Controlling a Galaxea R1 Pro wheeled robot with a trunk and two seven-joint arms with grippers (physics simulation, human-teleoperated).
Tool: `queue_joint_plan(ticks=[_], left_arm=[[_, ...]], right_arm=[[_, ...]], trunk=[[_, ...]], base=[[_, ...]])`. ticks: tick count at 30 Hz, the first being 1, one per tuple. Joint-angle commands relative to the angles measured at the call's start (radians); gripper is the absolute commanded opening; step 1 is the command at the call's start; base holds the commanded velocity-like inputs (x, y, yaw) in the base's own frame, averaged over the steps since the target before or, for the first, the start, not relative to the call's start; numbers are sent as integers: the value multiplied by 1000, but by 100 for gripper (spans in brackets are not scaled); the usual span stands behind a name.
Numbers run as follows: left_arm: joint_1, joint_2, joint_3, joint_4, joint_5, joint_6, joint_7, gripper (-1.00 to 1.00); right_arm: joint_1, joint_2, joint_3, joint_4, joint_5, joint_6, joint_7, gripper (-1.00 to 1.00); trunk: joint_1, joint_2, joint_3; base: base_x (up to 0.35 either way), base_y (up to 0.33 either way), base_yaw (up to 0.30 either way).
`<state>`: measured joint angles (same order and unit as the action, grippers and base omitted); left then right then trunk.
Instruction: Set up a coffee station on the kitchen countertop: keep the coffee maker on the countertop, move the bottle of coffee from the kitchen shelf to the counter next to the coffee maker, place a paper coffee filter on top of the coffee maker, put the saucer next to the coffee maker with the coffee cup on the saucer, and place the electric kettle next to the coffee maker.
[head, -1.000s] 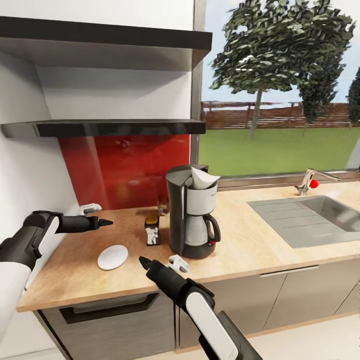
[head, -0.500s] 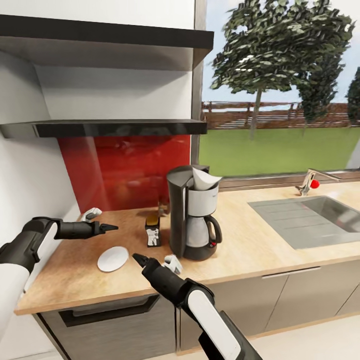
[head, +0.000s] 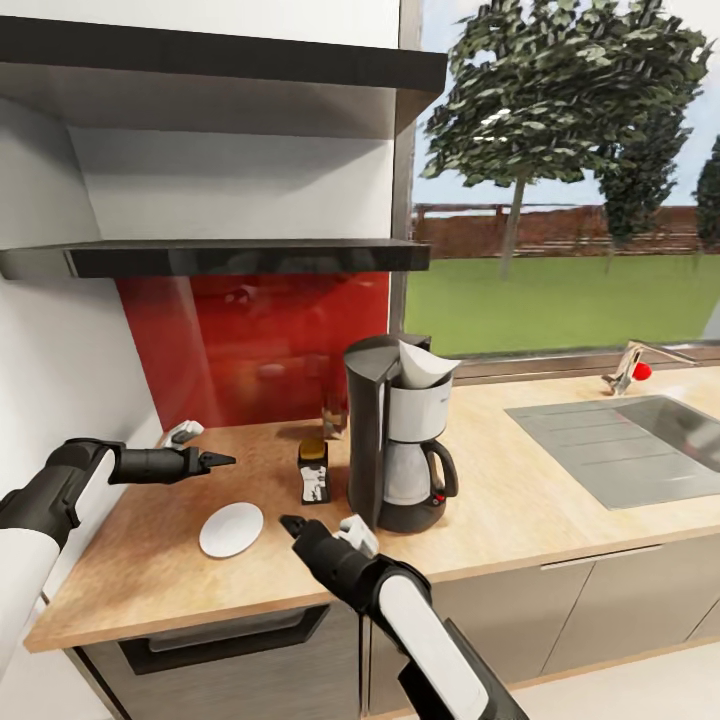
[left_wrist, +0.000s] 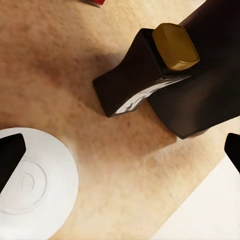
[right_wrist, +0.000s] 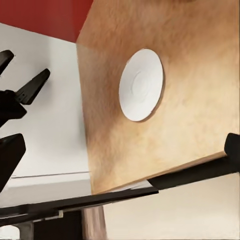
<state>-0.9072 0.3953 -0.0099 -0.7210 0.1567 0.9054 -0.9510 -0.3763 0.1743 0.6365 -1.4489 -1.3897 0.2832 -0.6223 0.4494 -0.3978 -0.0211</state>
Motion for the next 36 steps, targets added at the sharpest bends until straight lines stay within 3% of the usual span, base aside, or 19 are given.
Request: queue_joint_plan(ticks=[1,4,5,14,20,27,30,36], left_arm=[[-1,0,-1,0,4,6,0,100],[-1,1,-1,0,4,6,0,100],[0,1,-1,0,4,6,0,100],[1,2,1,11,5,4,0,100],[-34,21,-10,-23,-1,-30,34,100],[6,19,-9,-10,1,-70,73,100],[19,19,-20,-10,-2,-87,90,100],[20,49,-54,-6,-38,-122,124,100]], right_arm=[[-1,0,1,-2,-35,-14,-24,100],[-1,0,30,-2,-147,-79,-56,100],[-1,0,33,-2,-152,-82,-57,100],[-1,0,41,2,-162,-88,-59,100],[-16,0,36,-31,-176,-88,-45,100],[-15,-39,32,-10,-174,-94,-45,100],[-15,-42,35,-8,-172,-93,-45,100],[-15,-38,58,-6,-171,-92,-43,100]], trunk=[[1,-2,-2],[1,-2,-2],[1,-2,-2],[1,-2,-2],[1,-2,-2],[1,-2,-2],[1,-2,-2],[1,-2,-2]], base=[[0,0,0],[0,0,0],[0,0,0],[58,116,0],[0,0,0],[0,0,0],[0,0,0],[0,0,0]])
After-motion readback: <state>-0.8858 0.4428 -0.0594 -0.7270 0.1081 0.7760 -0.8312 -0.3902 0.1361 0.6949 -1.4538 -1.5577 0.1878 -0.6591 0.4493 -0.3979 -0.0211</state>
